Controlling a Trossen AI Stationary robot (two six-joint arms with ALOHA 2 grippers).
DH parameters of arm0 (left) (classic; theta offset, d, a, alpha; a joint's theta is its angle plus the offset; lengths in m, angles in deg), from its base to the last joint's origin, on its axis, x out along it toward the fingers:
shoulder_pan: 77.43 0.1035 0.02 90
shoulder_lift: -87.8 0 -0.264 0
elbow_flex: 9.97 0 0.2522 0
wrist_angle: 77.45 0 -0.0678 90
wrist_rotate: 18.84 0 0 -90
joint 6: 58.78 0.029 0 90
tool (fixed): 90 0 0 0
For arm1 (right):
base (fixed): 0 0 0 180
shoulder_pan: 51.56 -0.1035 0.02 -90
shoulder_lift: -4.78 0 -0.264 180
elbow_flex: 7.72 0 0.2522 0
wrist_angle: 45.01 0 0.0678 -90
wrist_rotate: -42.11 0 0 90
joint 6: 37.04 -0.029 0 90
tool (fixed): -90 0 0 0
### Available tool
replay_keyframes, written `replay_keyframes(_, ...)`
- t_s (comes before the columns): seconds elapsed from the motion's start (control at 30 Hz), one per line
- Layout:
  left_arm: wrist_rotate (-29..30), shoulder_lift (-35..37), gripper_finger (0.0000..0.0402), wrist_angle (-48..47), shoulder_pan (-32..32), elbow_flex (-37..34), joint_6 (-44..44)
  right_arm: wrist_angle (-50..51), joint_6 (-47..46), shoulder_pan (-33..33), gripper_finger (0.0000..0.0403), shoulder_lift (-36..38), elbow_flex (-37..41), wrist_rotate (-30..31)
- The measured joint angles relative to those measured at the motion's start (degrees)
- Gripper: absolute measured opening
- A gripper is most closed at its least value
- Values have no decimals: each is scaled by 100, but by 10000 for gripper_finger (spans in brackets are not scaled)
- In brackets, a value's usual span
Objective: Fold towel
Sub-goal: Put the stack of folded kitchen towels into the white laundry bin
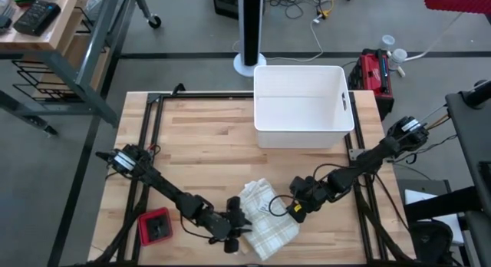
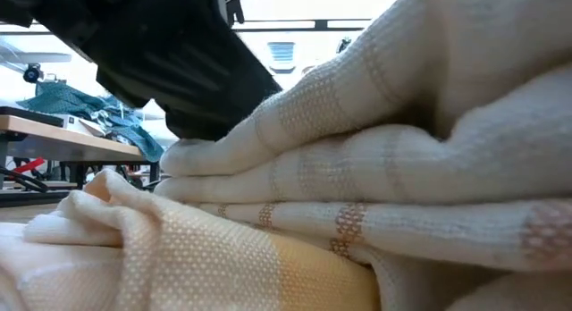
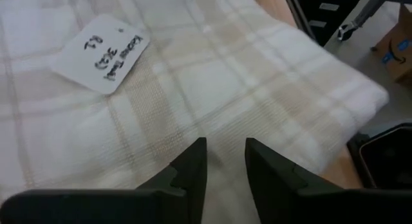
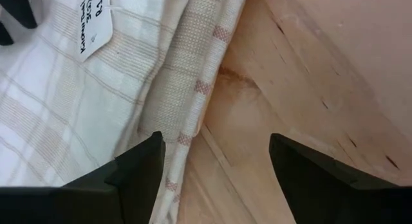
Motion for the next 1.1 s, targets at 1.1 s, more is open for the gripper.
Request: replay_keyframes(1.1,-627,-42,138,-534,964,456,60,509,-726,-133,288,-24,-7,1780)
